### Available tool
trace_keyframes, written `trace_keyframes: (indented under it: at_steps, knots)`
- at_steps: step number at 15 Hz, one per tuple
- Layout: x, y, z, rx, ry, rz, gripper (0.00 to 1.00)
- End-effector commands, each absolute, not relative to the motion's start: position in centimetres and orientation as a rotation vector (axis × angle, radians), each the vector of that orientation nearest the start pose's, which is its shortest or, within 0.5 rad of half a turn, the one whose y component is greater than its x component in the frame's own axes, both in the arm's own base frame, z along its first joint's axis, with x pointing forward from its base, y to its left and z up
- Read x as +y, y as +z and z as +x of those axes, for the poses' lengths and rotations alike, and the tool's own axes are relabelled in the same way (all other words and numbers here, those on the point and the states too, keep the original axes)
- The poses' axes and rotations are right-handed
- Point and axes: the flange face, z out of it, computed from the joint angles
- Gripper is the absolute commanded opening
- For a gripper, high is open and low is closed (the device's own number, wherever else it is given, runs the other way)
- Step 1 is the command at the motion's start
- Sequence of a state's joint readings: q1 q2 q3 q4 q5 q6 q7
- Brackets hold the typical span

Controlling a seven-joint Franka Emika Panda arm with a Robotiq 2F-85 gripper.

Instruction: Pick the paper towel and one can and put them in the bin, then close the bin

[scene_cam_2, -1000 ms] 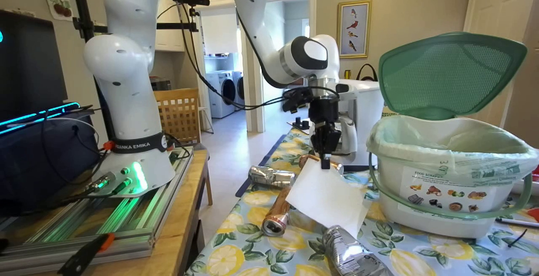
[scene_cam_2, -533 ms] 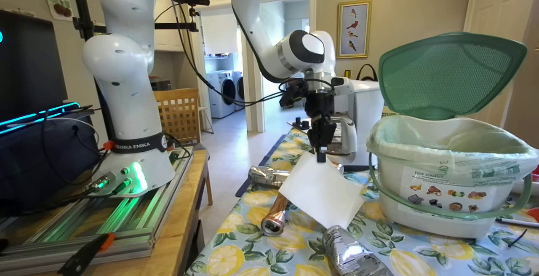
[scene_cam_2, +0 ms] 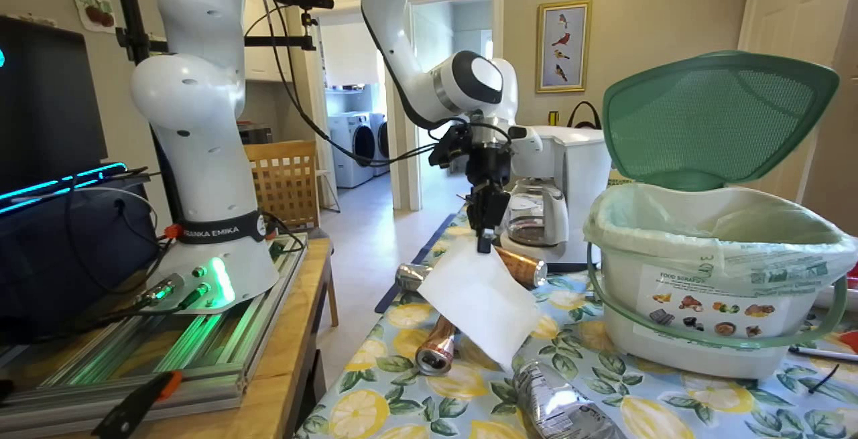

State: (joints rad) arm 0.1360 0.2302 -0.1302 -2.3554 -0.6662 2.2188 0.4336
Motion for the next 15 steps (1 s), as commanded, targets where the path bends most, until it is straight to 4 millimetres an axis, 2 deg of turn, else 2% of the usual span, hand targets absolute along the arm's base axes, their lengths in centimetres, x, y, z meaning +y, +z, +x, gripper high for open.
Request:
trace_keyframes:
  at_steps: [1, 5, 11, 15]
  knots:
    - [-1.1, 21.9, 46.0, 0.084, -0.36, 2.549, 0.0]
    - [-1.5, 22.5, 45.3, 0.025, -0.359, 2.516, 0.0]
    - [-1.2, 23.0, 43.1, -0.04, -0.411, 2.487, 0.0]
    - [-1.5, 22.1, 43.0, -0.063, -0.451, 2.477, 0.0]
